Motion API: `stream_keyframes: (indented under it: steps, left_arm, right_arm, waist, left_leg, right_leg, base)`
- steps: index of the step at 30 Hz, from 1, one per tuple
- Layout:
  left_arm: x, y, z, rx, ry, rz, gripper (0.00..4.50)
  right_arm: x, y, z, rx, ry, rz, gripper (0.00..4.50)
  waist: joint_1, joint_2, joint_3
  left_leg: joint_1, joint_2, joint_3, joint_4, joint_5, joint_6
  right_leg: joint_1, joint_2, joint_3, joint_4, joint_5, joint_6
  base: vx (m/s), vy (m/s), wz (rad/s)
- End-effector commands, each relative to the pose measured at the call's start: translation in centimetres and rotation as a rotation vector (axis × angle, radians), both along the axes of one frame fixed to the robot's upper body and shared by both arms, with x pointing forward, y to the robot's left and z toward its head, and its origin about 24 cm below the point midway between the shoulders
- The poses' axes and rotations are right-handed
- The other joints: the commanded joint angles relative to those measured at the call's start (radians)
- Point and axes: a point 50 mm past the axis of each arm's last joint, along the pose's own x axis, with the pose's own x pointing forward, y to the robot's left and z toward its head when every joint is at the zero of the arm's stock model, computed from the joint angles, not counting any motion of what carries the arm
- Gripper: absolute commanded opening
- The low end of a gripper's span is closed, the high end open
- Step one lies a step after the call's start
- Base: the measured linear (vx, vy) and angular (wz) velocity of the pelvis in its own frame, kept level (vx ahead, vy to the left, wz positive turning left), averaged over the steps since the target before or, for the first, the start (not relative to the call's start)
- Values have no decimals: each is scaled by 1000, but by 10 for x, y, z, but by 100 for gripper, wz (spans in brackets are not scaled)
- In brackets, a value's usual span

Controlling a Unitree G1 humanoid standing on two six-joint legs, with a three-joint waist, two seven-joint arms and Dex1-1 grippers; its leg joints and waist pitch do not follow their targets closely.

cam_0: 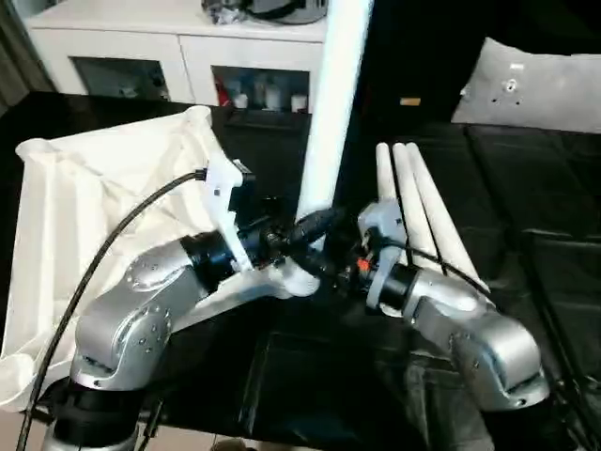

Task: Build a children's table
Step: Pick table leg

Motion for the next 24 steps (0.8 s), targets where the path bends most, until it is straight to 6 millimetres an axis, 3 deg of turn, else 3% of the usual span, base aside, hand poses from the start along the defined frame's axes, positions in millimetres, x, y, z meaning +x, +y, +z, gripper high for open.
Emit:
stream_keyframes:
  steps: [1,4,7,11,12,16,17,21,22,24]
  left_arm:
    - [-2,-4,0,6,-2,-13,350]
    - [1,-4,1,-27,1,26,389]
    - [6,-3,1,-25,-13,106,391]
    - [8,-3,0,-20,-21,151,353]
    - [8,-4,0,-21,-21,158,324]
    - [12,-3,1,-46,-21,262,305]
    - [12,-3,0,-60,-14,274,279]
    - [12,-5,-3,-53,-9,280,264]
    - [13,-7,-4,-41,-9,295,237]
    - [15,-7,-4,-38,-7,307,228]
  right_arm:
    - [-1,4,5,-3,-41,23,191]
    - [0,5,4,-18,-66,13,191]
    - [4,6,6,-22,-85,-4,191]
    - [8,8,7,-28,-102,-37,191]
    - [9,8,7,-29,-104,-47,191]
    - [14,9,7,-25,-108,-88,191]
    - [16,9,8,-24,-108,-97,191]
    - [18,10,8,-27,-110,-101,191]
    - [19,11,8,-22,-112,-101,191]
    - [19,12,9,-20,-114,-104,191]
  waist:
    - [-1,-8,-62]
    - [0,-9,-62]
    - [-1,-10,-63]
    - [-1,-12,-66]
    - [-2,-12,-66]
    - [-2,-14,-66]
    - [-2,-17,-66]
    - [-1,-14,-65]
    - [-1,-15,-65]
    - [-1,-12,-65]
  left_leg:
    - [-13,44,1,-80,-50,18]
    - [-13,45,3,-80,-55,15]
    - [-14,45,3,-80,-53,17]
    - [-15,45,2,-78,-31,19]
    - [-16,45,2,-79,-28,19]
    - [-17,47,4,-78,-18,20]
    - [-17,46,4,-78,-20,21]
    - [-16,46,4,-78,-30,20]
    - [-16,46,4,-79,-34,21]
    - [-16,47,3,-78,-32,20]
  right_leg:
    - [63,-87,59,-84,-323,-105]
    - [61,-89,59,-87,-339,-101]
    - [60,-86,58,-86,-338,-90]
    - [61,-86,59,-81,-294,-97]
    - [62,-85,58,-80,-287,-99]
    - [63,-88,59,-78,-250,-119]
    - [65,-88,59,-78,-251,-119]
    - [62,-88,60,-80,-270,-112]
    - [63,-88,60,-80,-271,-109]
    - [63,-88,60,-80,-266,-108]
  base:
    - [0,0,0]
    - [0,0,0]
    - [0,0,0]
    - [0,0,0]
    - [0,0,0]
    - [0,0,0]
    - [0,0,0]
    - [0,0,0]
    - [0,0,0]
    - [0,0,0]
